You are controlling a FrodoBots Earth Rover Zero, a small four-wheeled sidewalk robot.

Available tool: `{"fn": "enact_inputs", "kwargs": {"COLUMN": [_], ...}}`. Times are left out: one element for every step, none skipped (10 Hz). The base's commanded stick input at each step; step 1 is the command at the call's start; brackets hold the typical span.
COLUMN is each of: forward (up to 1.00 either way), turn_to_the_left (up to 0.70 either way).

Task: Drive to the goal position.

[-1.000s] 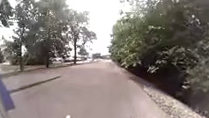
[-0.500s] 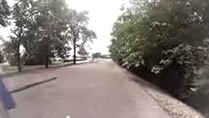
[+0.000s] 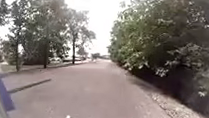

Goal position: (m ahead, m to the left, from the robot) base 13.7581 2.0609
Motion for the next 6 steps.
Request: {"fn": "enact_inputs", "kwargs": {"forward": [0.6,0.6,0.6,0.6,0.6,0.6], "turn_to_the_left": [0.0,0.0,0.0,0.0,0.0,0.0]}}
